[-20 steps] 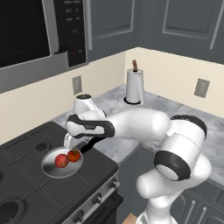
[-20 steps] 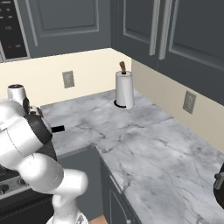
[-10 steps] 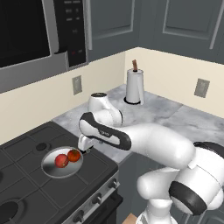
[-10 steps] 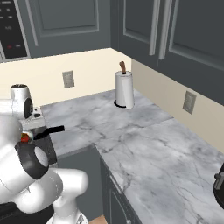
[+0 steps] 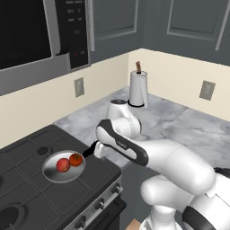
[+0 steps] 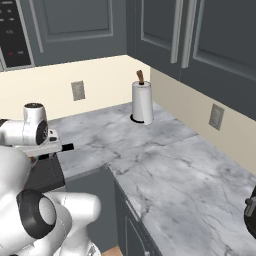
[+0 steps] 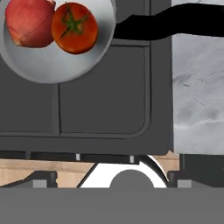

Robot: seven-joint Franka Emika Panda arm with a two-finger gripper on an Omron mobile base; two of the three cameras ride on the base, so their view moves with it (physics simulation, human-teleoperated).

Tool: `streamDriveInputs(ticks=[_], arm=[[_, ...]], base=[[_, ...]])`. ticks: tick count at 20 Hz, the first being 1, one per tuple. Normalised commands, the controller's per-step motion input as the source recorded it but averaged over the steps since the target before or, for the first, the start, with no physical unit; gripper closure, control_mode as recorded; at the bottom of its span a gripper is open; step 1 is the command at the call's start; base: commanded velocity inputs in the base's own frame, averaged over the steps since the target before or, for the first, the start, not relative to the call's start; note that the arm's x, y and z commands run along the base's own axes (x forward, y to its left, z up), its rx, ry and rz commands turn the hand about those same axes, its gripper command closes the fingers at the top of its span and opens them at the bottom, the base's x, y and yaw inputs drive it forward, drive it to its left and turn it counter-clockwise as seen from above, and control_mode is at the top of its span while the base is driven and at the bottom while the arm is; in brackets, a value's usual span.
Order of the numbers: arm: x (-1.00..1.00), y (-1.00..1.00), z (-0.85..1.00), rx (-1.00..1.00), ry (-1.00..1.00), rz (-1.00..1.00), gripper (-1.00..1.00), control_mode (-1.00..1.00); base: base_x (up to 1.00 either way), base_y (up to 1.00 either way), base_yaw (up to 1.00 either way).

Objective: Place the pan on the front right burner on the stove. Then place the tomato and the onion in the pan and turn on the front right burner.

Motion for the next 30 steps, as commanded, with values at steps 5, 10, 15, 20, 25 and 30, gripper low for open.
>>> streamDriveInputs(ticks=[5, 10, 15, 20, 25, 30], arm=[[0.00, -0.06, 0.00, 0.00, 0.07, -0.01, -1.00, -1.00], [0.06, -0.25, 0.00, 0.00, 0.02, -0.17, -1.00, -1.00], [0.00, -0.40, 0.00, 0.00, 0.00, -0.18, -1.00, -1.00], [0.00, -0.07, 0.00, 0.00, 0.00, -0.03, -1.00, 1.00], [0.00, 0.00, 0.00, 0.00, 0.00, 0.00, -1.00, 1.00], [0.00, 0.00, 0.00, 0.00, 0.00, 0.00, -1.00, 1.00]], base=[[0.00, 0.00, 0.00], [0.00, 0.00, 0.00], [0.00, 0.00, 0.00], [-0.37, -0.31, -0.13], [-0.66, -0.11, -0.05], [-0.19, 0.49, 0.27]])
